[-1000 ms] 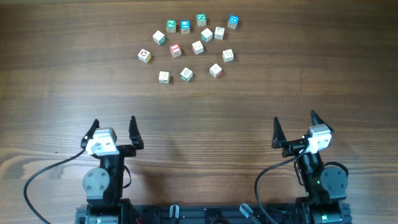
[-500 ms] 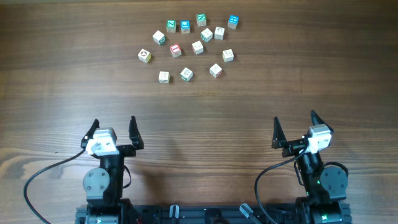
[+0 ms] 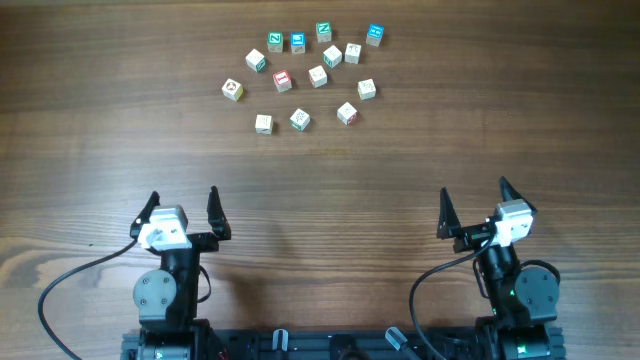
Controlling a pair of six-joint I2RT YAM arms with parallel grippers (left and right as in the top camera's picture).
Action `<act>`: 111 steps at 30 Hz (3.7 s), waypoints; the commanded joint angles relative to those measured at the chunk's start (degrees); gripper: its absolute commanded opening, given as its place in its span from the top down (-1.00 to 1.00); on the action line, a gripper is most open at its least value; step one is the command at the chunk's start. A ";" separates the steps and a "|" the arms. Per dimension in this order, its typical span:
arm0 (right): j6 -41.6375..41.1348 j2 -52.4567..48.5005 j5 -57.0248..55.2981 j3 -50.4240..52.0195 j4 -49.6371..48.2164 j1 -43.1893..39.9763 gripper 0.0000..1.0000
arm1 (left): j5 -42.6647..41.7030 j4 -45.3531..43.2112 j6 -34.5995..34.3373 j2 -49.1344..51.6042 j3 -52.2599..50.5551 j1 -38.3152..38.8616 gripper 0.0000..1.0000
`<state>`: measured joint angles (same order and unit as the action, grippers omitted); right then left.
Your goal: Form a tower
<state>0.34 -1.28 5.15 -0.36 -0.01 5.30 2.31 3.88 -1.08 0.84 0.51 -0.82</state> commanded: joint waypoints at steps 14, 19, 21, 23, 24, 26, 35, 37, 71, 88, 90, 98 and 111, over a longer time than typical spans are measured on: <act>1.16 0.48 0.72 0.07 -0.33 -0.33 -0.99 | 0.76 0.02 1.07 -0.28 -0.20 -0.31 -1.00; 1.14 0.48 0.74 0.07 -0.35 -0.35 -1.00 | 0.76 0.02 1.07 -0.28 -0.20 -0.31 -1.00; 1.01 0.48 0.72 0.07 -0.31 -0.33 -0.99 | 0.74 0.02 1.07 -0.28 -0.20 -0.31 -1.00; 1.01 0.48 0.70 0.07 -0.33 -0.35 -0.99 | 0.76 0.02 1.09 -0.28 -0.20 -0.31 -1.00; 1.01 0.48 0.72 0.07 -0.33 -0.35 -1.00 | 0.76 0.02 1.07 -0.28 -0.20 -0.31 -1.00; 0.98 0.48 0.70 0.07 -0.31 -0.35 -0.99 | 0.76 0.02 1.07 -0.28 -0.20 -0.31 -1.00; 1.01 -1.01 0.70 0.07 -0.31 -0.35 -0.99 | 0.74 0.02 1.07 -0.28 -0.20 -0.31 -1.00; 1.01 -1.70 0.70 0.07 -0.31 -0.35 -1.00 | 0.76 0.02 1.07 -0.28 -0.20 -0.31 -1.00; -10.75 -4.46 1.36 -16.92 5.84 -0.35 -0.99 | 0.76 0.02 1.07 -0.28 -0.17 -0.31 -1.00; -5.64 -55.69 10.64 -81.22 51.87 -0.35 -0.99 | 0.74 0.02 1.07 -0.28 -0.17 -0.31 -1.00; -5.62 -61.77 10.64 -88.06 57.44 -0.35 -0.99 | 0.76 0.02 1.07 -0.28 -0.20 -0.31 -1.00; -12.96 -76.63 10.86 -94.88 60.83 -0.33 -1.00 | 0.76 0.02 1.07 -0.28 -0.20 -0.31 -1.00; -16.87 -79.89 15.30 -94.88 60.57 -0.33 0.67 | 0.74 0.02 1.07 -0.28 -0.20 -0.31 -1.00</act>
<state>-15.53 -81.01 19.25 -94.24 59.61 5.15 2.31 3.90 -1.08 0.84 0.51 -0.82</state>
